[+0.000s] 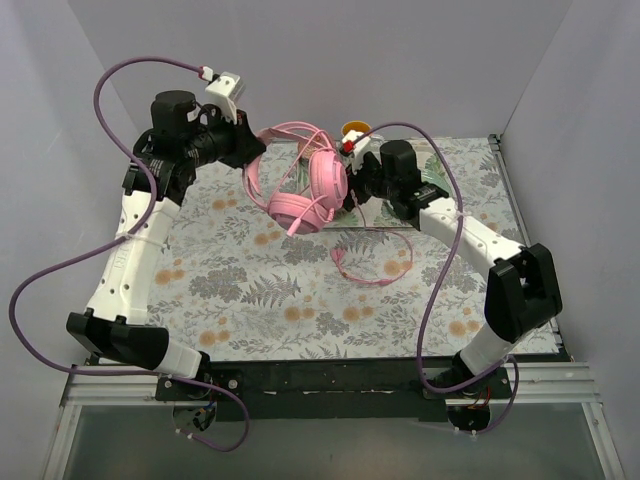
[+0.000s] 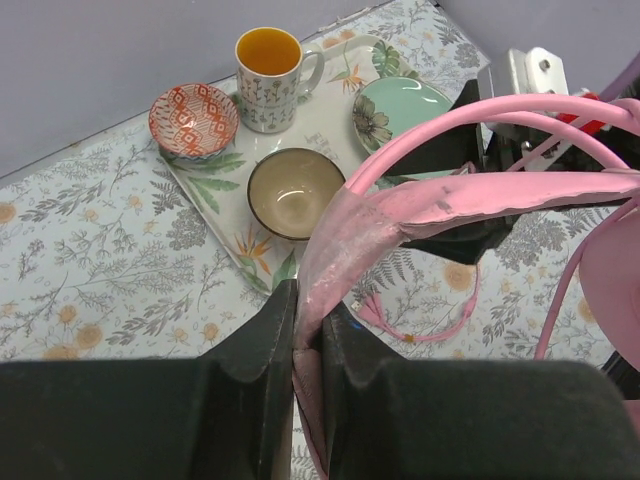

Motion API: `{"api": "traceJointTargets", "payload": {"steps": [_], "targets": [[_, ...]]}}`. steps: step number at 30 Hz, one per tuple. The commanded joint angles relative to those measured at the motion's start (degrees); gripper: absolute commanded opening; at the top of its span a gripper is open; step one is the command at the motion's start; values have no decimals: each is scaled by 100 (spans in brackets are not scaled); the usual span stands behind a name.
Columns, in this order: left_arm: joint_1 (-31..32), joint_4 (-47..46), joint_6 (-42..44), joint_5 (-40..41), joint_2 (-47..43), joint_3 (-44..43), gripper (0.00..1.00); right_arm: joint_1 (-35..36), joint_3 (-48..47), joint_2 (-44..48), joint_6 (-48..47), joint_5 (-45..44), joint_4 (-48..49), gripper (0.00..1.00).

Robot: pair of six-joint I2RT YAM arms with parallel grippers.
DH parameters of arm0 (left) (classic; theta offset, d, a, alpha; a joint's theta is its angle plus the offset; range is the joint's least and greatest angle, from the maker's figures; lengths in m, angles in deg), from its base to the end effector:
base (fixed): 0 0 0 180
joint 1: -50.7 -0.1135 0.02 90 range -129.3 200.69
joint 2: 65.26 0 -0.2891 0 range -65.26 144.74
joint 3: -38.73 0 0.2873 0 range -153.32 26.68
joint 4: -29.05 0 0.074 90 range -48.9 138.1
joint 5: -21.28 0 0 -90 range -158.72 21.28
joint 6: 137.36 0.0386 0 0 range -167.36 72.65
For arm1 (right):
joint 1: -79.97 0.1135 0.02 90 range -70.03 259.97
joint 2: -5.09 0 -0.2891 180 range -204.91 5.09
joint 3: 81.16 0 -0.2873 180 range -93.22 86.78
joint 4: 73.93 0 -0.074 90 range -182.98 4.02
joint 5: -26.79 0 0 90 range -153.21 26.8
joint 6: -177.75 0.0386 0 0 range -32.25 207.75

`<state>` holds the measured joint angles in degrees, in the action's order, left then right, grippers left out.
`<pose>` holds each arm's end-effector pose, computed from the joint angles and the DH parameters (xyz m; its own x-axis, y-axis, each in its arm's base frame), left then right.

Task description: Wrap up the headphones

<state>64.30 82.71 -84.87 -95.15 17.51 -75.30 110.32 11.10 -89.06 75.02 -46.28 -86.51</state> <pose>0.3163 -0.0942 0.5080 -0.6656 -0.4000 -0.6301 0.2588 0.6682 -0.6975 0.3665 0.2276 0.3337 -0.1150 -0.3116 -0.9432 -0.7652 0.6333 -0.1159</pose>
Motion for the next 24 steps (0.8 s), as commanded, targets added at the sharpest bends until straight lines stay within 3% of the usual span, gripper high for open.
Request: {"api": "traceJointTargets", "payload": {"steps": [1, 7, 8, 12, 14, 24], "targets": [[-42, -223, -599, 121, -129, -279, 0, -29, 588, 520, 96, 513, 1062, 87], [-86, -363, -634, 209, -23, -323, 0, -160, 1354, 942, 437, 996, 1723, 89], [-95, -390, -634, 244, 3, -297, 0, -178, 1328, 1038, 638, 1023, 1767, 98], [-95, -425, -616, 244, 21, -130, 0, -170, 828, 1258, 904, -273, 1251, 99], [-95, -443, -625, 262, 3, -130, 0, -170, 931, 1442, 738, -479, 1292, 99], [-104, -417, -757, 288, 108, -824, 0, -178, 2619, 1821, 649, 259, 2531, 96]]}}
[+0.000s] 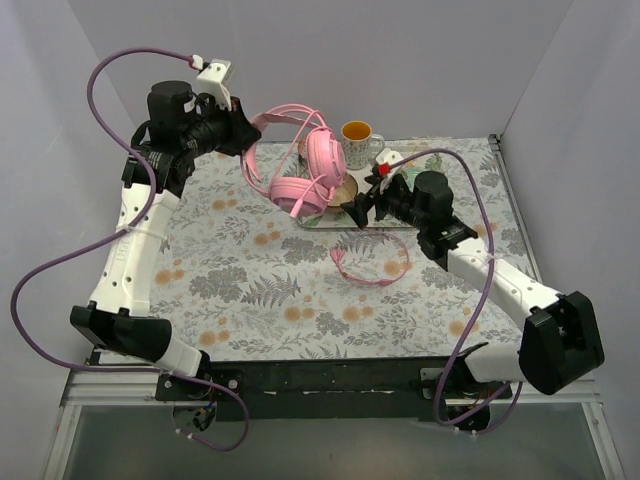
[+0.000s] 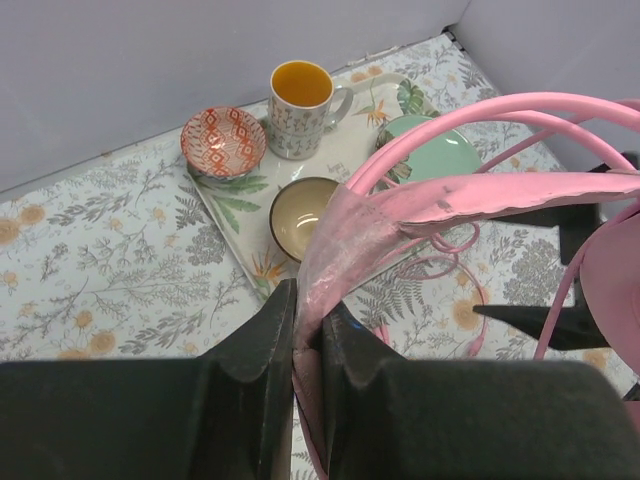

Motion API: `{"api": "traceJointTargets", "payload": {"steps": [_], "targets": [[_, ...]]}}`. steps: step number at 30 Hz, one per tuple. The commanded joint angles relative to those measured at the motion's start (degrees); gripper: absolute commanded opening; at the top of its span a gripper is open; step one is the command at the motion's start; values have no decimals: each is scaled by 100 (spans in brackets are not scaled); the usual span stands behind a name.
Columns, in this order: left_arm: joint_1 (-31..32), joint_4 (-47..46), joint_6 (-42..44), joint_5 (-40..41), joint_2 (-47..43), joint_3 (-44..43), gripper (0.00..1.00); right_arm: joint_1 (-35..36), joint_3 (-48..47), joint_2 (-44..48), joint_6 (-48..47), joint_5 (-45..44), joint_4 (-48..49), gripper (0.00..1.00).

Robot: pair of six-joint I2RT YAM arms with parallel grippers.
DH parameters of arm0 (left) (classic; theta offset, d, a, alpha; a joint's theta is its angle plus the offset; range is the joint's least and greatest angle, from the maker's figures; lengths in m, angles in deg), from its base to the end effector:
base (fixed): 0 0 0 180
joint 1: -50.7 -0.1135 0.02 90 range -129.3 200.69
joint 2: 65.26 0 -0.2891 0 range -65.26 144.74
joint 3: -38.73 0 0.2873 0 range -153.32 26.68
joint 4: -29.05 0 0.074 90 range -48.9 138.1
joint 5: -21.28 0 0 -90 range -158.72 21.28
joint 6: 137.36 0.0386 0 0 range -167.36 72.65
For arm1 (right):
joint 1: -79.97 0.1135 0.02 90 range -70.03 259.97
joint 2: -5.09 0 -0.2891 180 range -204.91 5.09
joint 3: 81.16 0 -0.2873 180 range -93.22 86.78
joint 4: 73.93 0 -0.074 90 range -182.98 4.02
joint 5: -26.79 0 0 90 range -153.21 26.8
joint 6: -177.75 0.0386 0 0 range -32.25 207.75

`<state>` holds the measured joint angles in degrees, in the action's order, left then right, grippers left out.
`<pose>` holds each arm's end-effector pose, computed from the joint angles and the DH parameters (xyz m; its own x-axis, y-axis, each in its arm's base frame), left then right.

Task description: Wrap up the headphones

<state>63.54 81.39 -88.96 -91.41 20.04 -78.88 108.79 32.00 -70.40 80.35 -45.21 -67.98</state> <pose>0.3302 -0.0905 0.5176 -0.6204 -0.4868 -0.6148 0.1958 0.6630 -0.7226 0.2941 0.1754 0.3450 0.0530 -0.1107 -0.9924 -0.7282 0.6758 -0.1142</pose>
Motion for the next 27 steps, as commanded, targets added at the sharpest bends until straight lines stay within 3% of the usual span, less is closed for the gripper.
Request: {"api": "traceJointTargets", "payload": {"steps": [1, 6, 9, 10, 12, 17, 21, 27], "targets": [[-27, -285, -357, -120, -136, -483, 0, -25, 548, -89, 159, 134, 800, 91], [-27, -259, -366, -121, -154, -492, 0, -25, 40, -686, 186, 73, 837, 77], [-36, -259, -357, -103, -197, -510, 0, -34, -172, -915, 291, -68, 854, 40], [-27, -259, -366, -86, -198, -518, 0, -34, -182, -950, 318, -86, 846, 16], [-27, -259, -366, -7, -206, -562, 0, -34, -147, -960, 388, -208, 828, 1], [-255, -487, -497, 231, -215, -518, 0, -227, 582, -618, 599, -622, 881, 1], [-983, -680, -848, -198, -110, -553, 0, -666, 1153, -362, 994, -640, 837, 1], [-1275, -795, -858, -297, -101, -536, 0, -1080, 1708, -2, 1109, -560, 749, 1]]}}
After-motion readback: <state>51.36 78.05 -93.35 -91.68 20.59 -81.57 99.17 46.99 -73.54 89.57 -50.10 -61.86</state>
